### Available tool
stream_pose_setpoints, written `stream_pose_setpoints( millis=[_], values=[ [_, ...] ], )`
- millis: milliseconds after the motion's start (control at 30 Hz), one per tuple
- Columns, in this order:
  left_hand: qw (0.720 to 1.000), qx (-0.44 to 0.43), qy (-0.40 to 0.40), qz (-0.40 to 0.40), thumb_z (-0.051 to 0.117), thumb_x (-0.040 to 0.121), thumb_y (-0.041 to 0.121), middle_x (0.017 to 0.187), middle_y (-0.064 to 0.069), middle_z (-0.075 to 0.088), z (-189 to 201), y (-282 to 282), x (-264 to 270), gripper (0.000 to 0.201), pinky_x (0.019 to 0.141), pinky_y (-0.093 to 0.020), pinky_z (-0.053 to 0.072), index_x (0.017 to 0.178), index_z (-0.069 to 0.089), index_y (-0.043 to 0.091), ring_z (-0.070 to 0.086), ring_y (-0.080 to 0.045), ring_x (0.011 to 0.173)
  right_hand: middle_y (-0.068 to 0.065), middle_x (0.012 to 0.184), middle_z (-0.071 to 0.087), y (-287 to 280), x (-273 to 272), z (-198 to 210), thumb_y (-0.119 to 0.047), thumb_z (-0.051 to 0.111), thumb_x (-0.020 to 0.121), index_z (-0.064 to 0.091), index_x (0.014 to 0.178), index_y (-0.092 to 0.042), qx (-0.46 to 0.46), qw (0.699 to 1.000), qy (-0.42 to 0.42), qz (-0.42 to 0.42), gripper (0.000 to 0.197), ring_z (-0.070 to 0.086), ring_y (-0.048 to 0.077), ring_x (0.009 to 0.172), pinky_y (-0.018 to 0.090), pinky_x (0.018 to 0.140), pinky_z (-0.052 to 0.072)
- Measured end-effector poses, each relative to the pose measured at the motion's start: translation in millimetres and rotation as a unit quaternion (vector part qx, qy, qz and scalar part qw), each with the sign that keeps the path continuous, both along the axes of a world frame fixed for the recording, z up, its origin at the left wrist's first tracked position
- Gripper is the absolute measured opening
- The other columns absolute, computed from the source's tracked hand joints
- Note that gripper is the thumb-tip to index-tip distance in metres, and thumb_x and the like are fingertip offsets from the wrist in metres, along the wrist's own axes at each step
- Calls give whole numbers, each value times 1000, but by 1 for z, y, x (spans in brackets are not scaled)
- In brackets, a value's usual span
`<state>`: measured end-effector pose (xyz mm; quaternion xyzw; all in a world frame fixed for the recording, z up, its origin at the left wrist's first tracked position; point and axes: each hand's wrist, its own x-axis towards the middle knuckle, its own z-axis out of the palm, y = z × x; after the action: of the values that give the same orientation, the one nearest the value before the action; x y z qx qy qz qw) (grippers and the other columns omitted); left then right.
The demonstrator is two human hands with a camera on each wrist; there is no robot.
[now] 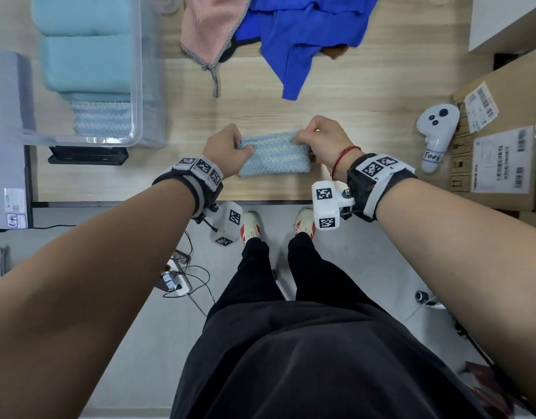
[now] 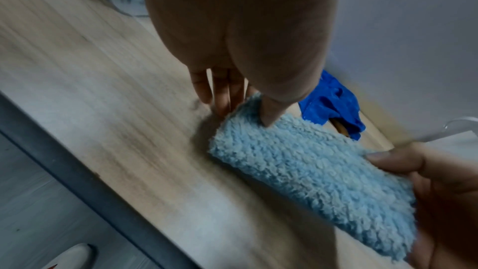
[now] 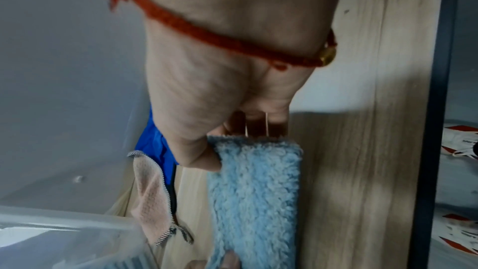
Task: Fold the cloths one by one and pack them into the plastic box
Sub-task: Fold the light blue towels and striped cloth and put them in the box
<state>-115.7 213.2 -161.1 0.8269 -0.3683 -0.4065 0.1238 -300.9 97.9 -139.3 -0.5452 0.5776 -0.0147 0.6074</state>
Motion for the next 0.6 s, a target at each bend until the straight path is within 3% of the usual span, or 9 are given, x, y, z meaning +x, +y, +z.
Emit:
stream_pose_setpoints(
  millis=[67, 133, 200, 267, 333, 433, 533, 600],
  values=[
    [996, -8, 76, 42, 68, 84, 34, 70, 2, 45, 10, -1, -4, 32, 57, -27, 34, 79, 40, 19, 43, -18, 63, -1, 64, 47, -3, -5, 11, -21, 73, 61, 44, 59, -22, -4, 999, -24, -30, 29, 46, 18, 67, 30, 59, 38],
    [983, -39, 155, 87, 72, 75, 36, 74, -7, 53, 32, -1, -4, 35, 63, -35, 40, 79, 40, 22, 51, -22, 70, -1, 65, 47, -10, -9, 26, -19, 72, 60, 45, 61, -23, -10, 998, -46, -39, 27, 46, 18, 69, 31, 60, 39],
    [974, -70, 188, 107, 72, 80, 22, 89, -18, 64, 56, -3, -1, 30, 68, -41, 46, 90, 44, 22, 61, -28, 76, 1, 68, 50, -18, -9, 42, -11, 70, 66, 49, 68, -22, -7, 997, -68, -27, 24, 48, 19, 69, 31, 61, 43],
    [980, -74, 166, 86, 68, 86, 14, 108, -24, 65, 77, -5, 4, 31, 80, -42, 53, 110, 51, 22, 66, -31, 89, 4, 75, 58, -25, -6, 56, -3, 69, 74, 57, 82, -19, 3, 996, -86, 5, 22, 55, 19, 69, 29, 64, 50],
    [991, -71, 101, 43, 68, 87, 17, 114, -21, 66, 97, -4, 13, 39, 94, -46, 51, 124, 57, 17, 65, -30, 103, 6, 85, 65, -30, -1, 68, 2, 68, 79, 64, 91, -13, 20, 993, -106, 51, 19, 63, 18, 76, 33, 75, 56],
    [998, -69, 3, -14, 67, 87, 24, 99, -12, 71, 128, 1, 30, 25, 91, -44, 51, 108, 69, 10, 66, -28, 97, 11, 94, 69, -35, 15, 87, 3, 68, 82, 69, 95, -4, 10, 987, -115, 115, 15, 66, 21, 83, 38, 86, 57],
    [994, -81, -64, -27, 68, 87, 24, 87, -8, 71, 155, 6, 48, 19, 82, -35, 50, 100, 72, 10, 66, -25, 87, 10, 87, 68, -37, 44, 105, 0, 71, 82, 70, 86, -6, -50, 983, -107, 142, 7, 65, 20, 76, 39, 80, 58],
    [993, -82, -89, -13, 72, 84, 27, 84, -5, 72, 166, 8, 66, 19, 81, -33, 51, 98, 73, 14, 66, -22, 84, 7, 82, 68, -37, 65, 115, -5, 74, 79, 70, 85, 2, -87, 981, -83, 155, 10, 66, 20, 72, 38, 74, 60]
  ],
)
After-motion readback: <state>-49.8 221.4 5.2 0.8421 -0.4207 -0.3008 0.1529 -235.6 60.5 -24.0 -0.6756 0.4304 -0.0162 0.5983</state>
